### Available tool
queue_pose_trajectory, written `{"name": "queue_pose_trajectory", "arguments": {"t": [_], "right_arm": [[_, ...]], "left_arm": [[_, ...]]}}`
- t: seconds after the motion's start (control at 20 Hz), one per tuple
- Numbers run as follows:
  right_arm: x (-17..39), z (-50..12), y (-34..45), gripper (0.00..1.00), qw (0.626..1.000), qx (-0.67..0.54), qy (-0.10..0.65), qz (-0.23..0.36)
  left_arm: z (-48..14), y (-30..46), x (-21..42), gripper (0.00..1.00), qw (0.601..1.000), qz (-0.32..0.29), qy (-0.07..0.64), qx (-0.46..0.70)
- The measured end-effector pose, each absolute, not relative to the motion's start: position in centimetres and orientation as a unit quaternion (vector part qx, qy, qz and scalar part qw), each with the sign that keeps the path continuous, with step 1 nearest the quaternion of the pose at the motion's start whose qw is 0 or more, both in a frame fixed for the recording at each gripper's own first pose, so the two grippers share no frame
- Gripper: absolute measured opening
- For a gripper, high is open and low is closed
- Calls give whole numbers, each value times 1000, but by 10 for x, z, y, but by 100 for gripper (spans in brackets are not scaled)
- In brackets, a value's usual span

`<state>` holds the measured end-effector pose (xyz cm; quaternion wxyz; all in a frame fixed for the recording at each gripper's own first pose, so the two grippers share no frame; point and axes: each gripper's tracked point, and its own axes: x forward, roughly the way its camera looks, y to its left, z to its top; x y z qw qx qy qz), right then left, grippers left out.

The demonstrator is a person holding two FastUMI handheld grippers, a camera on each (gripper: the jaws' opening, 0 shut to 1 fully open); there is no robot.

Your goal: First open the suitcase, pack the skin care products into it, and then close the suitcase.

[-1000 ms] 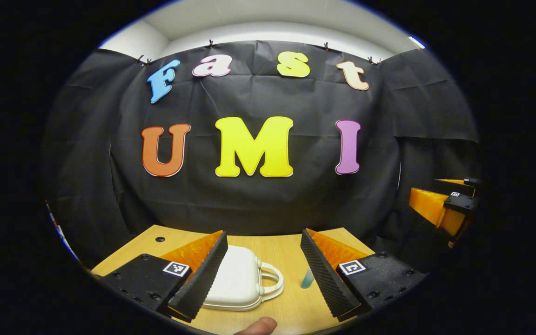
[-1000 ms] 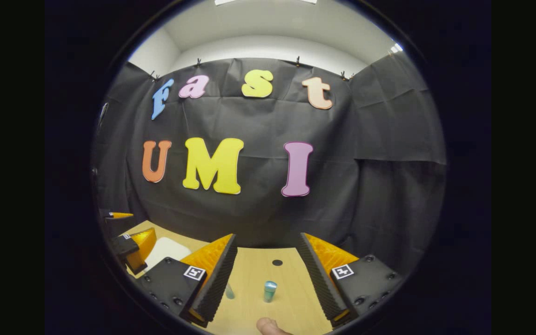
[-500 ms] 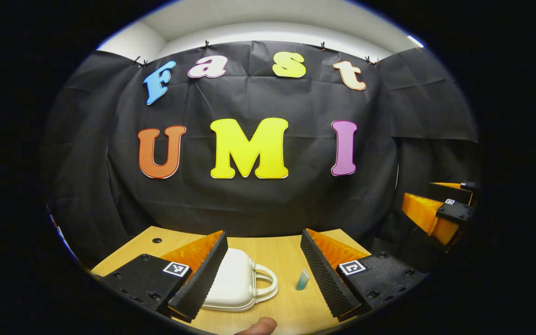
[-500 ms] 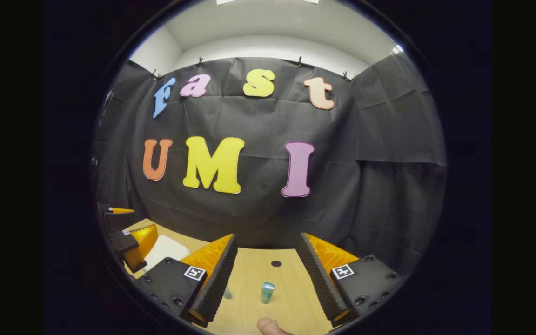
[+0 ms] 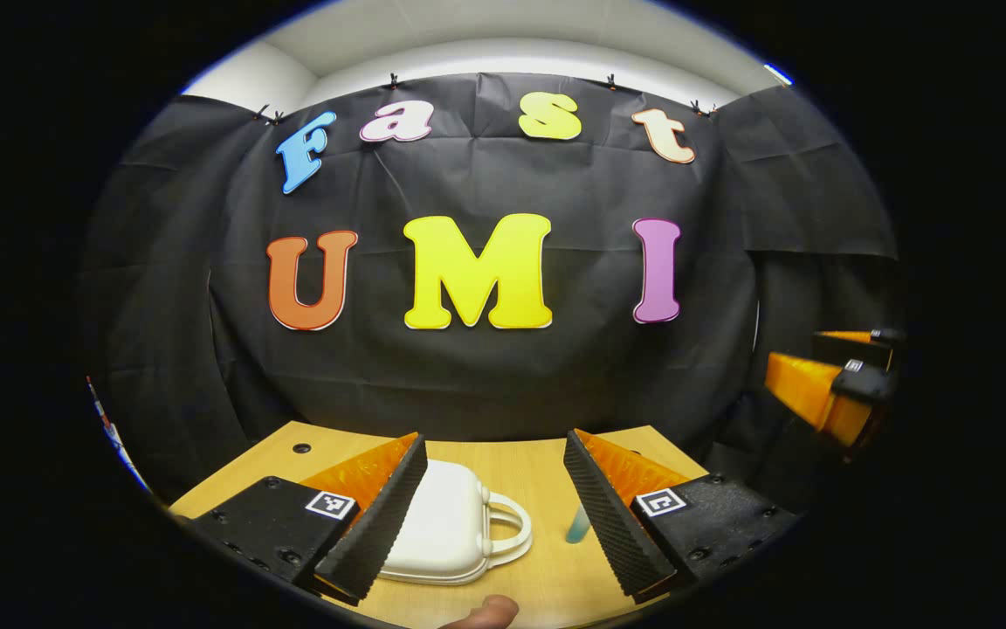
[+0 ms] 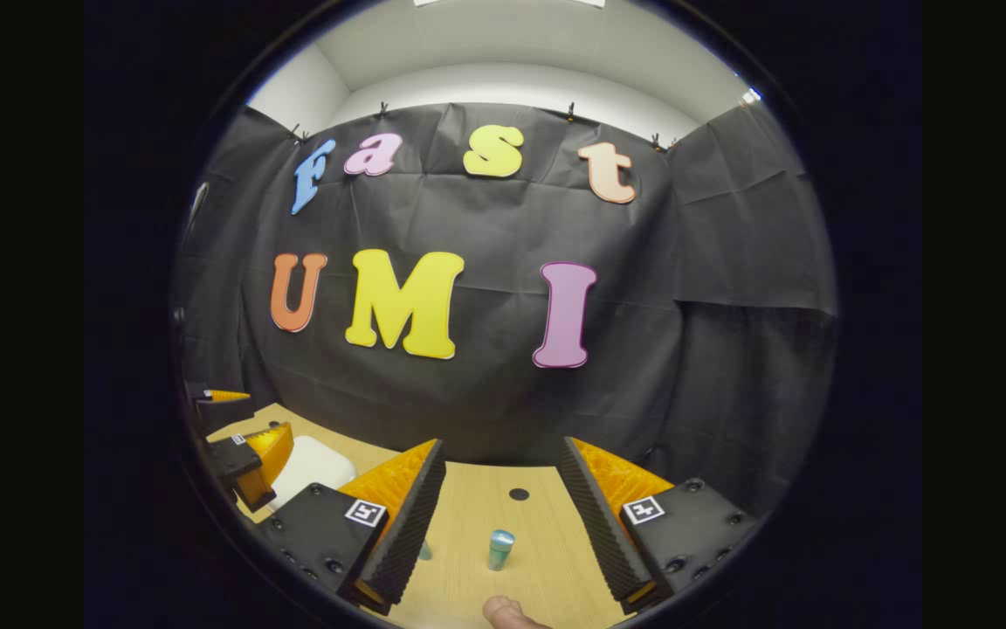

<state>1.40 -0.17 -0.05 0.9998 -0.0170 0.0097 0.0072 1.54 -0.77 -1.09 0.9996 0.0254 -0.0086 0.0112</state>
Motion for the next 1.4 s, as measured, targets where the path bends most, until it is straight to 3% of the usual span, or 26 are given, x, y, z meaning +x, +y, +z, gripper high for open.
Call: {"name": "queue_pose_trajectory", "arguments": {"t": [0.3, 0.7, 1.0, 1.4], "right_arm": [[7, 0, -51, 78, 999, -32, -5, -35], [0, -37, -104, 80, 997, -23, 32, -70], [2, -59, -137, 80, 995, -15, 50, -86], [1, -94, -173, 80, 991, 1, 82, -108]], "left_arm": [[-92, -12, 45, 100, 996, 14, 43, 81], [-182, -45, 89, 100, 971, -17, 96, 218], [-219, -30, 101, 98, 912, 6, 127, 389], [-242, -5, 127, 96, 834, 40, 152, 529]]}}
